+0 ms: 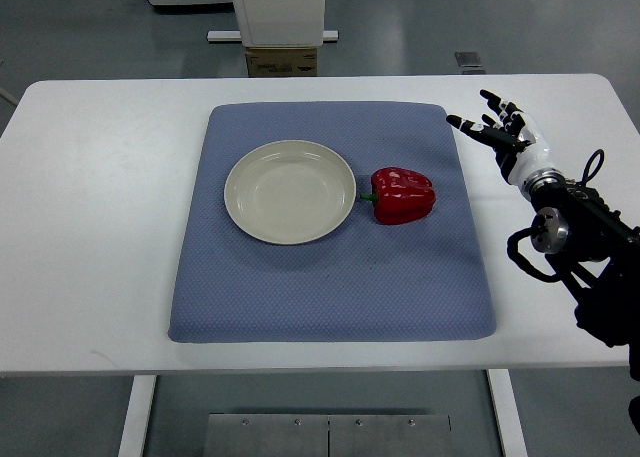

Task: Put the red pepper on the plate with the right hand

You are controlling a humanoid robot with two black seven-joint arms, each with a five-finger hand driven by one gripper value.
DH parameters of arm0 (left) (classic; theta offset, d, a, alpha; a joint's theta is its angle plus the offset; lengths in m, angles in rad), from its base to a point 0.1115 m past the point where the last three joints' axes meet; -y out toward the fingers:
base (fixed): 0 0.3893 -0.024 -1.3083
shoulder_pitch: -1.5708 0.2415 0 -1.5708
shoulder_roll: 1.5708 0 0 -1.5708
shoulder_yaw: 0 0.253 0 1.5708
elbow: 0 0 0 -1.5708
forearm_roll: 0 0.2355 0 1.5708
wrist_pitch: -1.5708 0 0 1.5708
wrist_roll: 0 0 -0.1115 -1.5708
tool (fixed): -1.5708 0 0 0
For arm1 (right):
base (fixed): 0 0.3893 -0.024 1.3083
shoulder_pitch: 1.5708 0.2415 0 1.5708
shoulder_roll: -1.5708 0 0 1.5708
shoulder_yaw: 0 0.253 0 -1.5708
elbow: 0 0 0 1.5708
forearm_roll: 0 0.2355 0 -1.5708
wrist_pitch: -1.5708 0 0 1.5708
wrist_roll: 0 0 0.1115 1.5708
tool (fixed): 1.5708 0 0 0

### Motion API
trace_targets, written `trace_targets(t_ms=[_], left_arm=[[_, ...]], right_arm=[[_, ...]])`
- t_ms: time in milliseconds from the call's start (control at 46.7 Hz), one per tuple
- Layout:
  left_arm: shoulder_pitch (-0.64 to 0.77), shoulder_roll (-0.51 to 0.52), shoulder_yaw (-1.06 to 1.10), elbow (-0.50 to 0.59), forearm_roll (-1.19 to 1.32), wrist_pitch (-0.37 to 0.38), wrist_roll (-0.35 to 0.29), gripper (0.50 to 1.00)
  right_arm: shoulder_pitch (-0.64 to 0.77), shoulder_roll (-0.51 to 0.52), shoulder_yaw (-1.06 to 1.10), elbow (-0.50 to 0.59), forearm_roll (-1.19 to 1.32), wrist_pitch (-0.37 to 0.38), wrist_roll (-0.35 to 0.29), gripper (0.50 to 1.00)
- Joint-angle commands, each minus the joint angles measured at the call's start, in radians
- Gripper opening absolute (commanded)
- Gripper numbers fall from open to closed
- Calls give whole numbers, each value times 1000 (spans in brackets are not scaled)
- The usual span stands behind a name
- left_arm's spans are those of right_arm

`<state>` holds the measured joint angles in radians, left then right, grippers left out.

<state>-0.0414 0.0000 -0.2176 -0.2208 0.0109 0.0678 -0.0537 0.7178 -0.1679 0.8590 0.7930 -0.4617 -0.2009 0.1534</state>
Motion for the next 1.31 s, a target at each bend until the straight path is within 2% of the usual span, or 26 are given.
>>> trace_targets(t_ms=[0,1286], left_arm=[[0,0,0,0,0,1,0,1000],[2,0,0,0,0,0,-2,1000]], right_arm=[[0,1,0,0,0,0,0,1000],[5,-7,-3,-24,0,0,-2,1000]])
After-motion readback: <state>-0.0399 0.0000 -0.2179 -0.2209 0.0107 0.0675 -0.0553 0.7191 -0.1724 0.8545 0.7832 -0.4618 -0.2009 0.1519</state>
